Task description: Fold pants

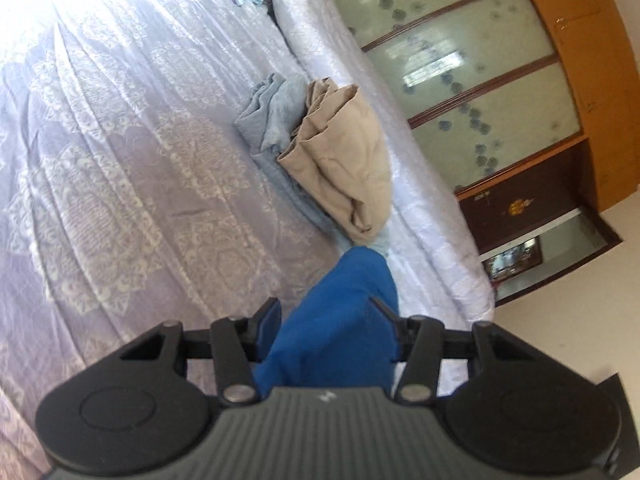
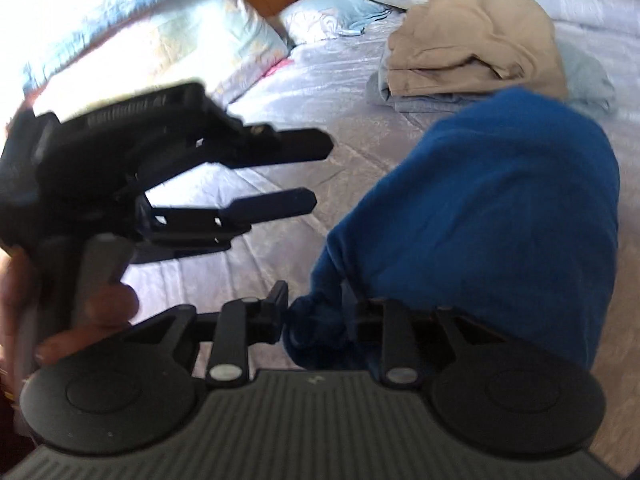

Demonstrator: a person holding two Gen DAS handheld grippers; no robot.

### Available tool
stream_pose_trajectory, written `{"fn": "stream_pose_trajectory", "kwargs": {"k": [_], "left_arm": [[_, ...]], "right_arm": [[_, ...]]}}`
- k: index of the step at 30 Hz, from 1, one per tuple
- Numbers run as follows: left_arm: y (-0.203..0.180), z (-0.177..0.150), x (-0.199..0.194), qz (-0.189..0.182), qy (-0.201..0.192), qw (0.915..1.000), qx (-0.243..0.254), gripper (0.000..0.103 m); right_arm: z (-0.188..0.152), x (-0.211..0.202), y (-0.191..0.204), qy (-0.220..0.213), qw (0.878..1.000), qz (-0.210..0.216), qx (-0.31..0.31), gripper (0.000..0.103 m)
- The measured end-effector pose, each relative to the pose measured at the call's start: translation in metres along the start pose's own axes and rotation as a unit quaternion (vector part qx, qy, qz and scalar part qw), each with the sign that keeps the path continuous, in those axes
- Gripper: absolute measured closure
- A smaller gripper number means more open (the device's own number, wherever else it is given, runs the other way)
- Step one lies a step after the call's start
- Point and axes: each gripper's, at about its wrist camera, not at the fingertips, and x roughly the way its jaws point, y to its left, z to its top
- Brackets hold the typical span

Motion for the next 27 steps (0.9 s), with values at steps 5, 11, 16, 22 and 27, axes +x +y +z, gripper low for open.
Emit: {"fn": "stream_pose_trajectory", "kwargs": {"k": [5, 11, 16, 22, 27], "left_arm": [[-0.013, -0.013, -0.003, -0.049, -0.001, 0.9988, 0.003, 0.056], [-0.038, -0.051, 0.028, -0.002, 0.049, 0.9944, 0.094, 0.056], [-0.037, -0.078, 0.045, 0.089, 0.057, 0.9793, 0.173, 0.069], [-0.058, -0.097, 0.046, 0.134, 0.059, 0.9543, 0.260, 0.068], [-0.060, -0.089, 0.025, 0.109, 0.047, 0.9668, 0.226, 0.062]], "right_arm": [[0.025, -0.071, -0.015, -0.109, 0.994, -0.014, 0.007, 0.068], [0.082, -0.041, -0.079, -0.075, 0.992, -0.055, 0.085, 0.067], [0.083, 0.019, -0.110, 0.002, 0.990, -0.083, 0.116, 0.083], [0.085, 0.035, -0.152, -0.020, 0.970, -0.161, 0.179, 0.103], [0.092, 0.021, -0.133, -0.018, 0.979, -0.163, 0.122, 0.087]]}}
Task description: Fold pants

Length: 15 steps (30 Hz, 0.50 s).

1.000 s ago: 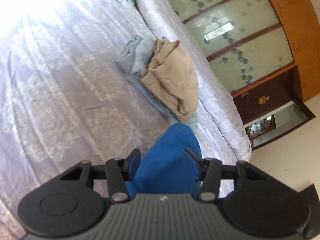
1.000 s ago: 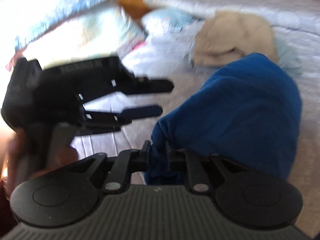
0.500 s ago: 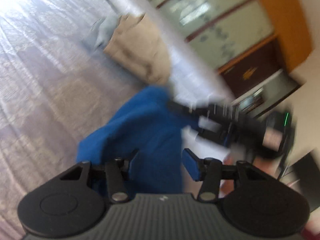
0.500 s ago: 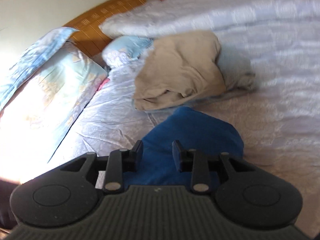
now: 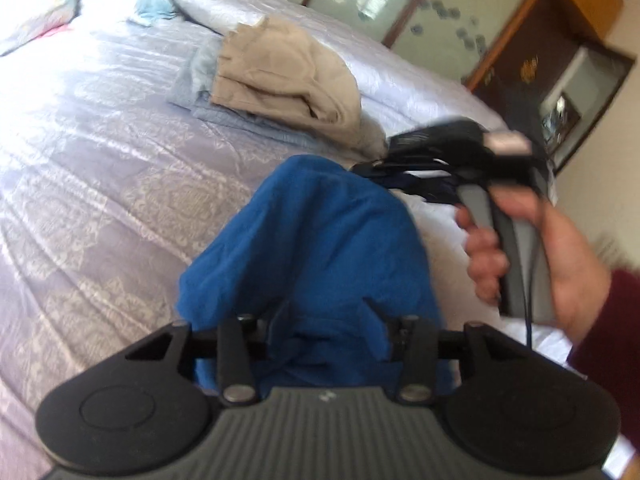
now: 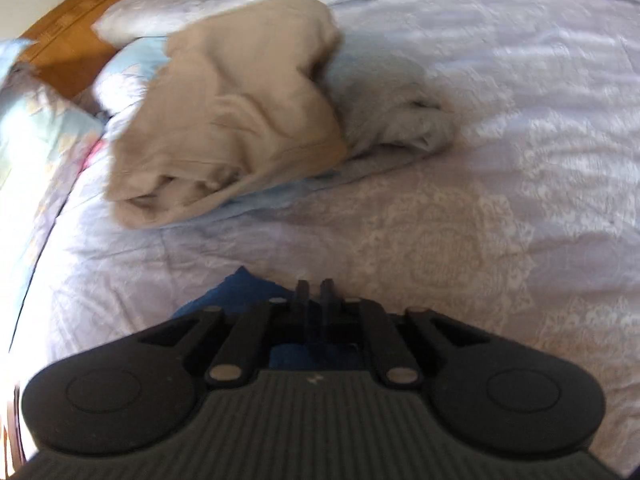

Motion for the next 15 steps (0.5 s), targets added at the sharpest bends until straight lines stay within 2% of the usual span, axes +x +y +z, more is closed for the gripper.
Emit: {"fn": "stream_pose_trajectory", "kwargs": {"k": [1, 3, 7, 9, 12, 14, 15], "left_arm": [[-0.004, 0.000, -0.012, -0.009, -0.019, 0.9998, 0.003, 0.062], [-0.020, -0.003, -0.028, -0.030, -0.037, 0.9983, 0.033, 0.058], [-0.065, -0.020, -0.028, -0.105, -0.012, 0.9887, 0.106, 0.052], [-0.079, -0.030, -0.013, -0.100, -0.001, 0.9861, 0.132, 0.053], [-0.072, -0.037, 0.019, -0.089, 0.054, 0.9882, 0.113, 0.068], [-0.058, -0.042, 0.040, -0.070, 0.110, 0.9881, 0.082, 0.092], [-0.047, -0.045, 0.045, -0.068, 0.119, 0.9887, 0.061, 0.096]], "right_arm": [[-0.003, -0.018, 0.001, -0.027, 1.000, 0.008, -0.008, 0.068], [-0.008, -0.051, -0.006, -0.061, 0.998, 0.022, -0.008, 0.044], [-0.020, -0.081, -0.044, -0.061, 0.997, 0.006, 0.036, 0.041], [-0.022, -0.071, -0.065, -0.035, 0.996, 0.017, 0.083, 0.041], [-0.028, -0.052, -0.083, 0.008, 0.986, 0.054, 0.159, 0.040], [-0.028, -0.043, -0.083, 0.004, 0.982, 0.072, 0.175, 0.043], [-0.024, -0.039, -0.081, 0.009, 0.982, 0.083, 0.171, 0.065]]}}
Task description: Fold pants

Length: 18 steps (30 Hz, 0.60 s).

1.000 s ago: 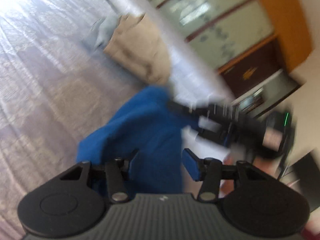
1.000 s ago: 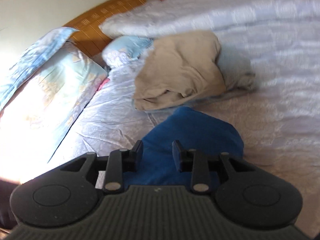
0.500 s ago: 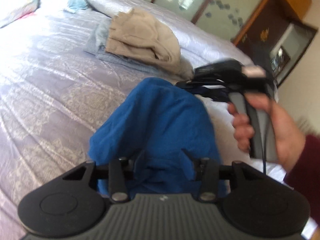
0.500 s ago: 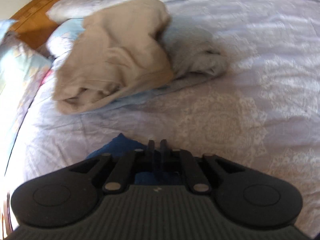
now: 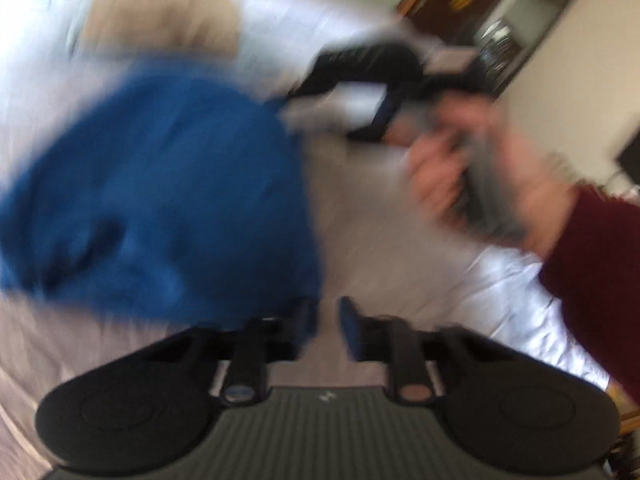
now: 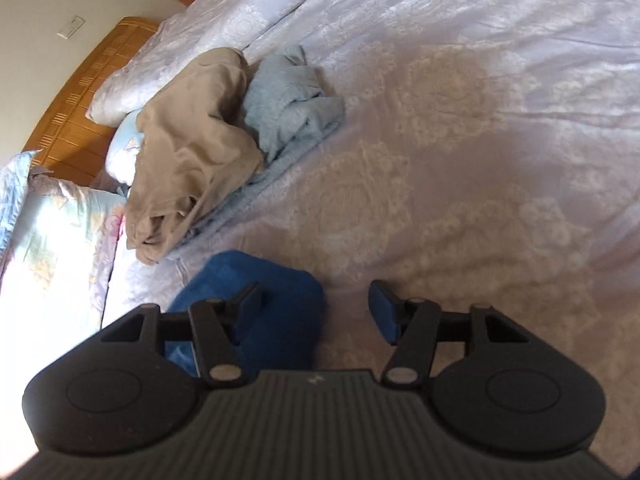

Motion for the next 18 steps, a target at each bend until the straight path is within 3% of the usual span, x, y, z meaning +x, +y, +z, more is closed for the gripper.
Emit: {"fn": "stream_pose_trajectory", "kwargs": {"k": [1, 3, 5, 6, 8, 10, 13, 16, 18], "left_arm": [[0.010, 0.000, -0.001, -0.014, -0.001, 0.9996, -0.024, 0.097], [0.027, 0.004, -0.001, -0.044, 0.013, 0.9959, -0.078, 0.097], [0.029, 0.003, 0.000, -0.047, 0.017, 0.9957, -0.078, 0.097], [0.026, 0.002, -0.001, -0.039, 0.015, 0.9970, -0.065, 0.097], [0.020, 0.002, -0.002, -0.025, 0.014, 0.9985, -0.046, 0.097], [0.019, 0.002, -0.002, -0.025, 0.013, 0.9986, -0.046, 0.097], [0.025, 0.004, -0.001, -0.030, 0.014, 0.9984, -0.046, 0.097], [0.021, 0.003, -0.003, -0.029, 0.012, 0.9984, -0.047, 0.097], [0.020, 0.003, -0.008, -0.032, 0.012, 0.9984, -0.045, 0.096]], "right_arm": [[0.004, 0.006, 0.005, 0.017, 1.000, 0.018, -0.001, 0.080], [0.008, 0.008, 0.021, 0.026, 0.999, 0.008, -0.032, 0.083], [0.011, 0.008, 0.042, 0.022, 0.995, -0.008, -0.093, 0.085], [0.012, 0.006, 0.051, 0.010, 0.993, -0.017, -0.117, 0.098], [0.021, 0.000, 0.064, -0.030, 0.989, -0.023, -0.145, 0.100], [0.028, 0.010, 0.069, -0.022, 0.989, -0.021, -0.147, 0.100], [0.024, 0.025, 0.076, -0.020, 0.981, -0.058, -0.186, 0.100], [0.039, 0.018, 0.067, -0.073, 0.980, -0.096, -0.161, 0.101], [0.049, 0.004, 0.061, -0.074, 0.985, -0.078, -0.133, 0.101]]}}
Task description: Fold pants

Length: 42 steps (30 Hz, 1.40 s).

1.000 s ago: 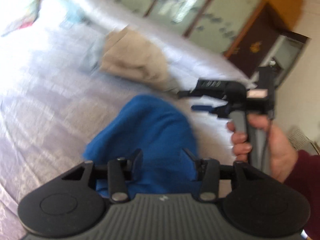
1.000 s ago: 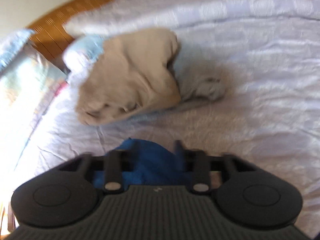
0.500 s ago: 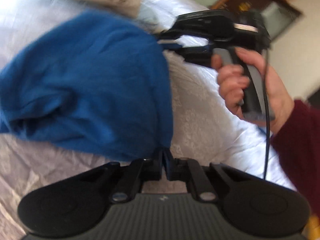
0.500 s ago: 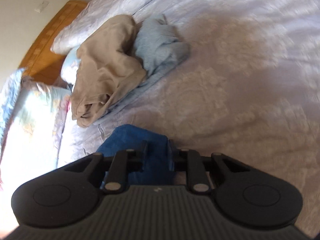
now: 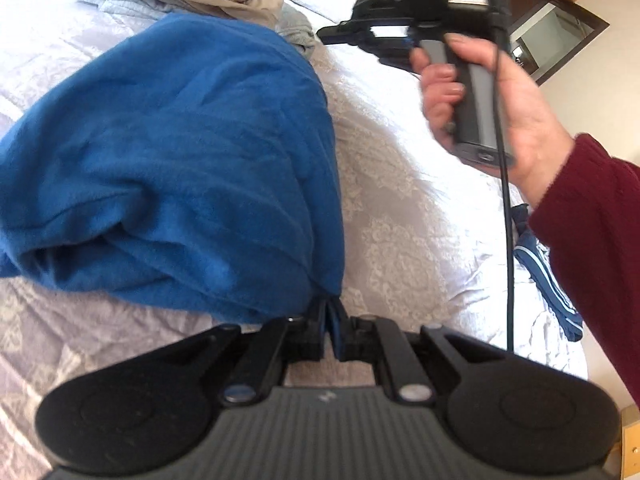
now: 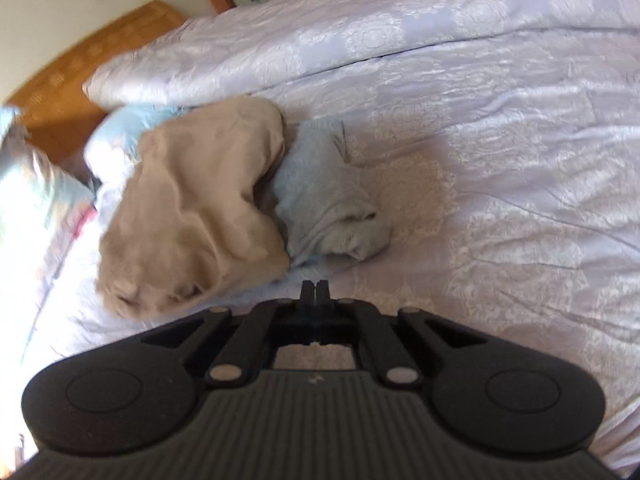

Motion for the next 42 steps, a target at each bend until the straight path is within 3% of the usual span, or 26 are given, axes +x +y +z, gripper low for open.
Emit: {"fn": "stream_pose_trajectory", "kwargs": {"k": [2, 4, 5, 6, 7, 8, 9, 10, 13, 18, 21, 22, 23, 24, 27, 29, 30, 31, 33, 36, 42], "left_arm": [[-0.002, 0.002, -0.015, -0.006, -0.012, 0.9999, 0.010, 0.084], [-0.006, 0.006, -0.050, -0.021, -0.060, 0.9975, 0.031, 0.070], [-0.004, 0.010, -0.068, -0.023, -0.087, 0.9953, 0.035, 0.057], [0.000, 0.015, -0.085, -0.020, -0.113, 0.9929, 0.033, 0.049], [0.008, 0.022, -0.099, -0.013, -0.135, 0.9905, 0.024, 0.030], [0.018, 0.029, -0.108, -0.004, -0.152, 0.9883, 0.014, 0.008], [0.030, 0.038, -0.113, 0.011, -0.163, 0.9866, -0.001, 0.002], [0.044, 0.046, -0.114, 0.026, -0.163, 0.9862, -0.015, 0.002], [0.088, 0.069, -0.100, 0.038, -0.114, 0.9904, -0.068, 0.002], [0.106, 0.073, -0.075, -0.022, -0.053, 0.9952, -0.080, 0.004], [0.100, 0.065, -0.054, -0.026, -0.016, 0.9967, -0.075, 0.017], [0.104, 0.061, -0.047, -0.031, 0.000, 0.9963, -0.080, 0.029], [0.105, 0.057, -0.042, -0.031, 0.003, 0.9962, -0.081, 0.031], [0.105, 0.052, -0.040, -0.033, -0.006, 0.9966, -0.075, 0.031], [0.100, 0.043, -0.040, -0.023, -0.017, 0.9974, -0.066, 0.048], [0.104, 0.045, -0.036, -0.032, -0.015, 0.9957, -0.086, 0.066], [0.105, 0.044, -0.036, -0.039, -0.015, 0.9939, -0.102, 0.067], [0.102, 0.044, -0.042, -0.040, -0.020, 0.9933, -0.107, 0.068], [0.093, 0.049, -0.052, -0.051, -0.031, 0.9921, -0.110, 0.068], [0.074, 0.073, -0.074, -0.090, -0.064, 0.9882, -0.105, 0.068], [0.020, 0.168, -0.129, -0.099, -0.171, 0.9796, -0.037, 0.068]], "right_arm": [[0.000, -0.016, 0.003, -0.001, 1.000, 0.016, -0.011, 0.095], [-0.011, -0.041, 0.001, -0.007, 0.999, 0.034, -0.019, 0.084], [-0.020, -0.053, -0.004, -0.007, 0.999, 0.051, -0.014, 0.077], [-0.032, -0.065, -0.011, -0.007, 0.998, 0.069, -0.005, 0.060], [-0.045, -0.076, -0.018, -0.005, 0.996, 0.085, 0.005, 0.050], [-0.061, -0.089, -0.024, -0.004, 0.995, 0.100, 0.014, 0.049], [-0.077, -0.100, -0.030, -0.005, 0.993, 0.116, 0.022, 0.049], [-0.093, -0.110, -0.033, -0.004, 0.991, 0.130, 0.028, 0.047], [-0.134, -0.129, -0.032, 0.005, 0.987, 0.156, 0.033, 0.042], [-0.163, -0.121, -0.014, 0.028, 0.987, 0.156, 0.005, 0.042], [-0.164, -0.107, -0.012, 0.043, 0.985, 0.167, 0.009, 0.042], [-0.163, -0.101, -0.011, 0.047, 0.984, 0.171, 0.010, 0.042], [-0.162, -0.096, -0.009, 0.054, 0.983, 0.175, 0.012, 0.042], [-0.163, -0.089, -0.007, 0.063, 0.982, 0.179, 0.014, 0.042], [-0.168, -0.070, 0.002, 0.075, 0.978, 0.193, 0.019, 0.043], [-0.163, -0.062, 0.007, 0.076, 0.977, 0.195, 0.025, 0.057], [-0.161, -0.058, 0.008, 0.084, 0.976, 0.196, 0.035, 0.070], [-0.158, -0.056, 0.010, 0.088, 0.976, 0.196, 0.045, 0.077], [-0.154, -0.065, 0.018, 0.075, 0.979, 0.190, 0.025, 0.081], [-0.139, -0.090, 0.031, 0.049, 0.981, 0.187, -0.008, 0.082], [-0.052, -0.137, 0.077, -0.043, 0.972, 0.211, -0.091, 0.083]]}}
